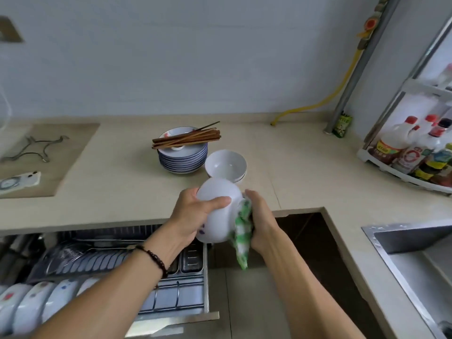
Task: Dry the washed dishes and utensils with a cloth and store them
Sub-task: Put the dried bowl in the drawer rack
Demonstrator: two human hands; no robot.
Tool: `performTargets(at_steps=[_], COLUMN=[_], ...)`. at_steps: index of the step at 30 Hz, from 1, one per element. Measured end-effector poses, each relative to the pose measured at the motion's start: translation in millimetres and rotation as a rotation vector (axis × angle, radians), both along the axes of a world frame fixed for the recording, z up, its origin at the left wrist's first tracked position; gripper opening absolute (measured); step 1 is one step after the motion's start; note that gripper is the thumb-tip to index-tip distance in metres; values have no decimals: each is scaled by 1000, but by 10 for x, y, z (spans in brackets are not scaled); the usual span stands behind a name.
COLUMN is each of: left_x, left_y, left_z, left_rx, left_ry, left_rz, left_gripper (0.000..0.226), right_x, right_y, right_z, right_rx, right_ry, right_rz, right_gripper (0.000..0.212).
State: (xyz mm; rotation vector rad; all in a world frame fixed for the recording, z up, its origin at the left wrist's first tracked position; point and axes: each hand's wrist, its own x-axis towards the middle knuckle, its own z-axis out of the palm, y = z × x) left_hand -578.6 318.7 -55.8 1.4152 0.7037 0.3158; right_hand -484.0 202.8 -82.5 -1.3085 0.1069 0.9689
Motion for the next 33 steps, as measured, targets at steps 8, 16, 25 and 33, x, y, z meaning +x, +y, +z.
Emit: performTargets(at_steps=[8,16,25,33], left_x=[-544,-1134,-1465,-1474], left_y=[286,857,1249,1354], left_z=[-691,-1580,-2491,-2942], left_rx=[174,38,-80,-114], left_ry=[267,480,624,679], left_rz=[222,294,324,316], left_gripper=[32,35,42,37], right_x=[-517,-705,-868,-919], right_y=[403,762,1246,1408], right_z=[-737,-1208,-1780,-2051], right_rx=[-469,-415,-442,-468], right_ry=[-553,-531,-493,-411], right_rz=[346,434,507,533], right_gripper=[39,5,5,14])
